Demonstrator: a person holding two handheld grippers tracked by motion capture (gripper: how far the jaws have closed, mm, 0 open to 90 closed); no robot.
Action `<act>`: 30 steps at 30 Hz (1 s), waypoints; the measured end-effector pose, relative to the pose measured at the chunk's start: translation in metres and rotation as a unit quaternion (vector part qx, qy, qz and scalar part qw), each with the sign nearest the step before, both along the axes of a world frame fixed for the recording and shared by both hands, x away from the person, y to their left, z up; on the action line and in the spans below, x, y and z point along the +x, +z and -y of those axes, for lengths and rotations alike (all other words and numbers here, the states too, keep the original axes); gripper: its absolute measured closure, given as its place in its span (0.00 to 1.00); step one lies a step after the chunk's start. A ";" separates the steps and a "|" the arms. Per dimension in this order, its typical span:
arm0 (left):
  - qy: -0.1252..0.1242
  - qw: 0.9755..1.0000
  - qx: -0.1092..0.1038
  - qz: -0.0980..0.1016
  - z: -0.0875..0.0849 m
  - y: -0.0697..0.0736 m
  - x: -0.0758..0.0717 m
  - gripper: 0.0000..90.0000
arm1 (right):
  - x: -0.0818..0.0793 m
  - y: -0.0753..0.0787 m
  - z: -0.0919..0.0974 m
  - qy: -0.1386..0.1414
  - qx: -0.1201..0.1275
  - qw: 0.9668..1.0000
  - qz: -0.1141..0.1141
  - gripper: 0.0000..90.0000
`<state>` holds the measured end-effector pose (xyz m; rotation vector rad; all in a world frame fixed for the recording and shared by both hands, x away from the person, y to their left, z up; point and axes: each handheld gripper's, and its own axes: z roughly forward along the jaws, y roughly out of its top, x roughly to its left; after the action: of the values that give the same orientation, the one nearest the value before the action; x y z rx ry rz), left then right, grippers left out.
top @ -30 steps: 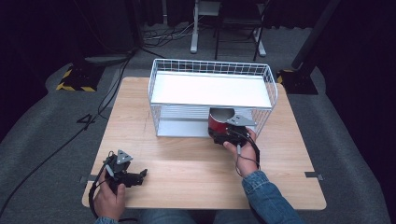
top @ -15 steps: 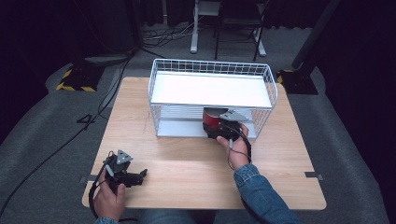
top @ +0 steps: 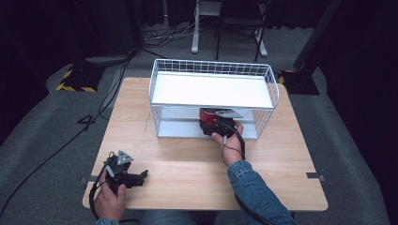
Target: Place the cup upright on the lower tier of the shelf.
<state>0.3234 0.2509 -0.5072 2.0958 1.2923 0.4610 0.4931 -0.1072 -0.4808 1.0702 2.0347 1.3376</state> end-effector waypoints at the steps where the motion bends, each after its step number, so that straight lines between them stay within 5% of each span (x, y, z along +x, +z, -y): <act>1: 0.000 1.000 -0.002 0.001 0.000 0.000 0.000 0.00 | 0.001 0.000 -0.001 0.000 0.000 1.000 0.000 0.18; 6: 0.000 1.000 0.000 0.000 0.000 0.000 0.000 0.00 | 0.003 -0.002 -0.004 -0.002 -0.016 1.000 -0.001 0.18; 30: 0.001 1.000 -0.001 0.000 0.000 0.000 0.000 0.00 | 0.002 -0.008 0.003 -0.010 -0.002 0.999 -0.048 0.17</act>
<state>0.3235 0.2508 -0.5073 2.0938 1.2937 0.4602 0.4955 -0.1102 -0.4884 1.1721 2.0887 1.2952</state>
